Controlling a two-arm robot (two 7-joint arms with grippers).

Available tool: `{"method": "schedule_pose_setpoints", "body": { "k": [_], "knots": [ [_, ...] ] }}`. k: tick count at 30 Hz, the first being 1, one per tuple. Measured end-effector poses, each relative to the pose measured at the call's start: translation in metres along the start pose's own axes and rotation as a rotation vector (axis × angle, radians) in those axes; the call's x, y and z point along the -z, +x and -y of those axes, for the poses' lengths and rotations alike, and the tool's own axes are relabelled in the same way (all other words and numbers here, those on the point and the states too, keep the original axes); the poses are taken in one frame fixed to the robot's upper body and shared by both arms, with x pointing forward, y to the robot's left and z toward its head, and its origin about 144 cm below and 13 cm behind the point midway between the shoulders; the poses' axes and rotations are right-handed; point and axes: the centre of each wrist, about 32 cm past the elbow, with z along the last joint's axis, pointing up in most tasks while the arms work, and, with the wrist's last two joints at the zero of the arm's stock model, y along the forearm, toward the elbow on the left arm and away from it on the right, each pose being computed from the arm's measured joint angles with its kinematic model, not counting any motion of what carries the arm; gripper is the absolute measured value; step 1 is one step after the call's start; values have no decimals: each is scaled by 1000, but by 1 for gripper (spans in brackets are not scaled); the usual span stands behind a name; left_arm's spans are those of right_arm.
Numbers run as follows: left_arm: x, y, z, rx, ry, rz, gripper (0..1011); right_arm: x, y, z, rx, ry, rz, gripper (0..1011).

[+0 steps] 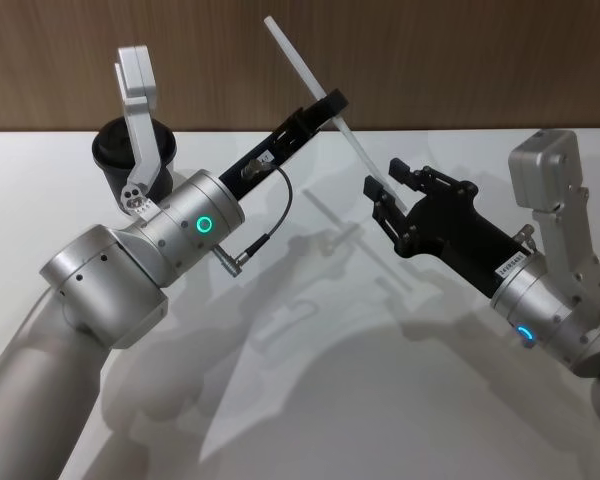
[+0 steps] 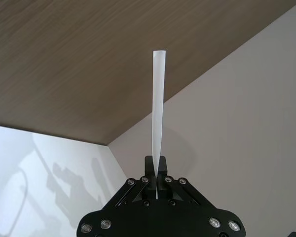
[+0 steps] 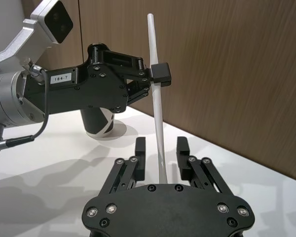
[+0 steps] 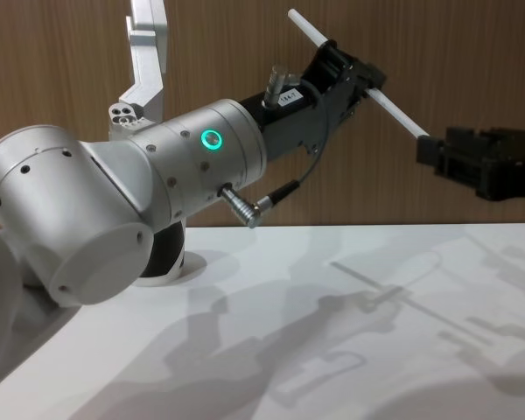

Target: Pick up the straw with one hand, pass it to the other hand, and insert it into the cup.

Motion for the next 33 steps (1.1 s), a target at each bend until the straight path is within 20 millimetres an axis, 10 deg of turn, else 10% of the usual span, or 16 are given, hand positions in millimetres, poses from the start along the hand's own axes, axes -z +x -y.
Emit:
{"method": "schedule_pose_setpoints", "body": {
  "k": [22, 33],
  "knots": [
    [-6, -16, -8, -92, -14, 256, 16, 0, 0, 0, 0, 0, 0, 1000],
    [-13, -35, -15, -166, -47, 510, 15, 0, 0, 0, 0, 0, 0, 1001]
  ]
}}
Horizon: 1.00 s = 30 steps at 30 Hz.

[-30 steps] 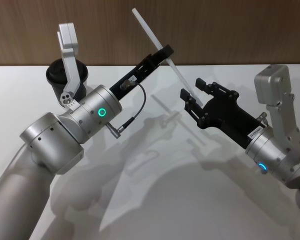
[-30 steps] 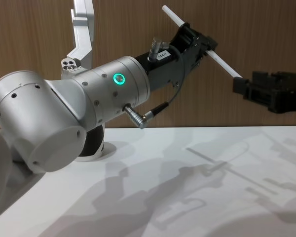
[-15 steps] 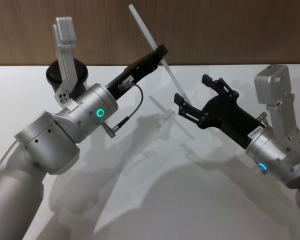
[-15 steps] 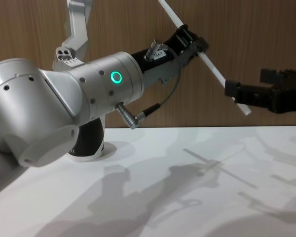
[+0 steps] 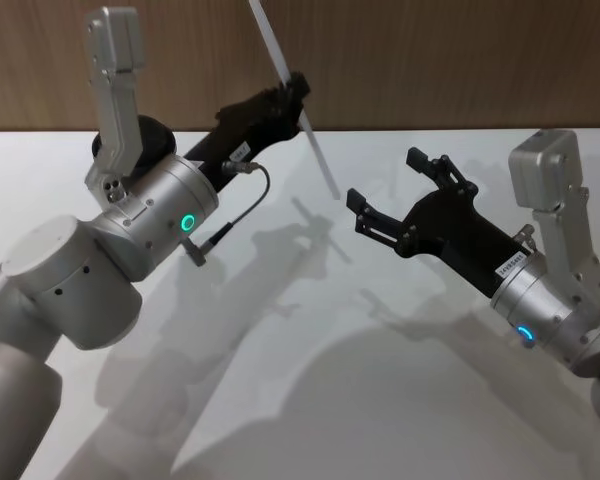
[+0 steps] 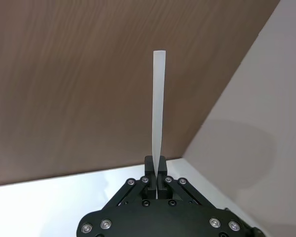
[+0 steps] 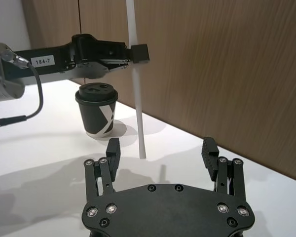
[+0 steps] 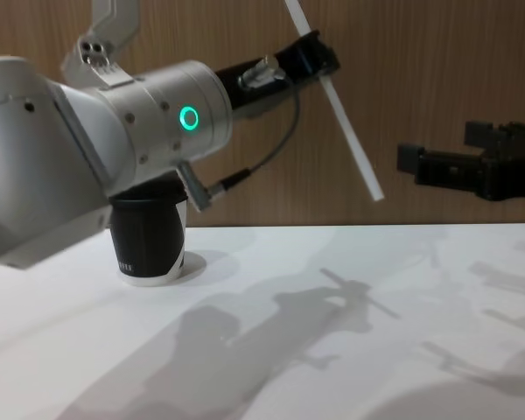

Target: Pick up the straw with one hand, pass it to the other hand, and insert it into the cup.

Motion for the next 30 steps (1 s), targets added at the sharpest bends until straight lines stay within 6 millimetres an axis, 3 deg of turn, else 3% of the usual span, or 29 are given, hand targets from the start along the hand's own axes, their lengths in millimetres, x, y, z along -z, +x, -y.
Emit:
{"method": "schedule_pose_setpoints", "body": {
  "k": [30],
  "knots": [
    [-35, -28, -20, -286, -128, 637, 15, 0, 0, 0, 0, 0, 0, 1001]
  ]
}}
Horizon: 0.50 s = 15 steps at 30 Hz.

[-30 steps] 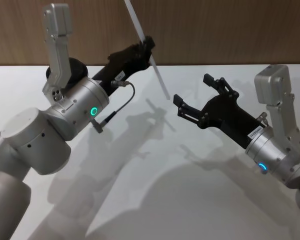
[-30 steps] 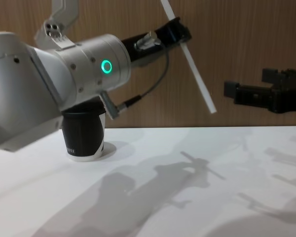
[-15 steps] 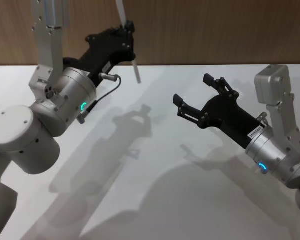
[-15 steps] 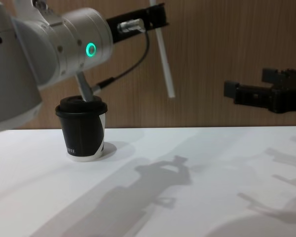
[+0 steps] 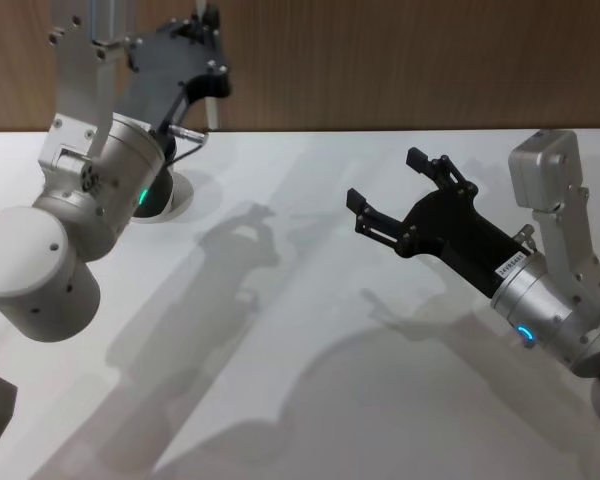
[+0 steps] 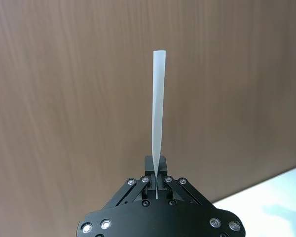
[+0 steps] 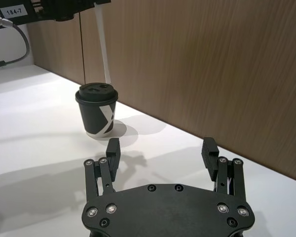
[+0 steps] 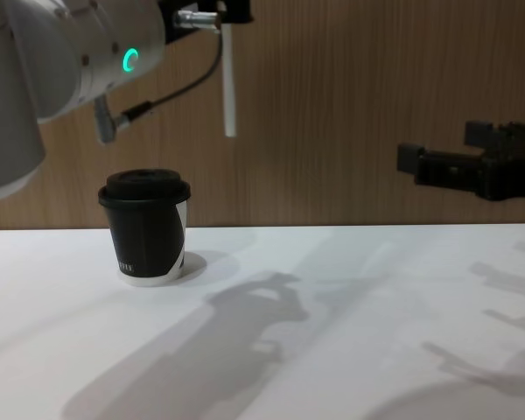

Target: Pick up the straw with one hand, pass it to the other hand, and insert it into the cup.

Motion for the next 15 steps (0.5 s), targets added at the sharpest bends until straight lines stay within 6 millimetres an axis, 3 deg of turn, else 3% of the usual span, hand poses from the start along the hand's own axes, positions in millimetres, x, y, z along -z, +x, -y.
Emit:
{"method": "schedule_pose_setpoints", "body": {
  "k": [15],
  "knots": [
    [-10, 6, 3, -168, -17, 233, 15, 0, 0, 0, 0, 0, 0, 1001]
  ]
}}
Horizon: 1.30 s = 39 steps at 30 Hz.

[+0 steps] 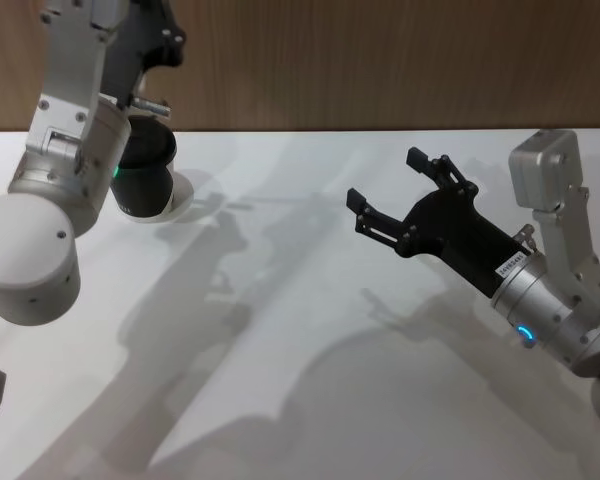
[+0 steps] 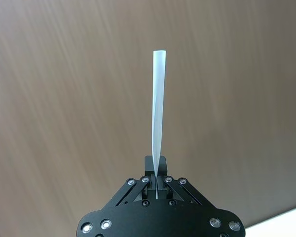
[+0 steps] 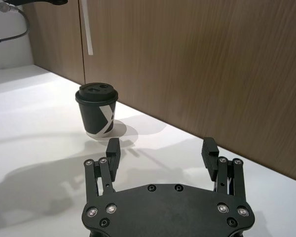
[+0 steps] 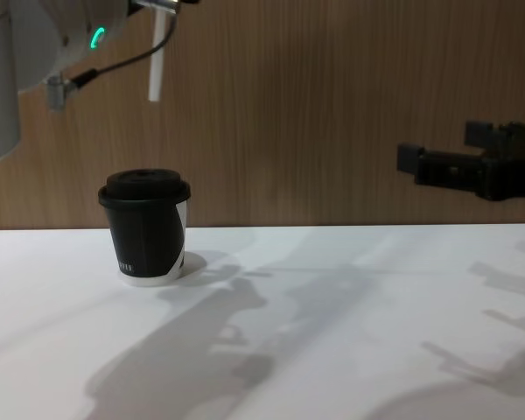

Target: Pick up the straw with one hand, pass it to the other hand, and insert it into the cup.

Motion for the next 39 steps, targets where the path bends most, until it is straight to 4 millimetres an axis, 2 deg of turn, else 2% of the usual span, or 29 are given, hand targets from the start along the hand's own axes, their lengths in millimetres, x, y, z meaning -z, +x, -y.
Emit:
{"method": "schedule_pose_setpoints", "body": {
  "k": [16, 39],
  "knots": [
    [7, -2, 13, -182, 29, 155, 16, 0, 0, 0, 0, 0, 0, 1001],
    [36, -7, 25, -168, 153, -18, 15, 0, 0, 0, 0, 0, 0, 1001]
  ]
}}
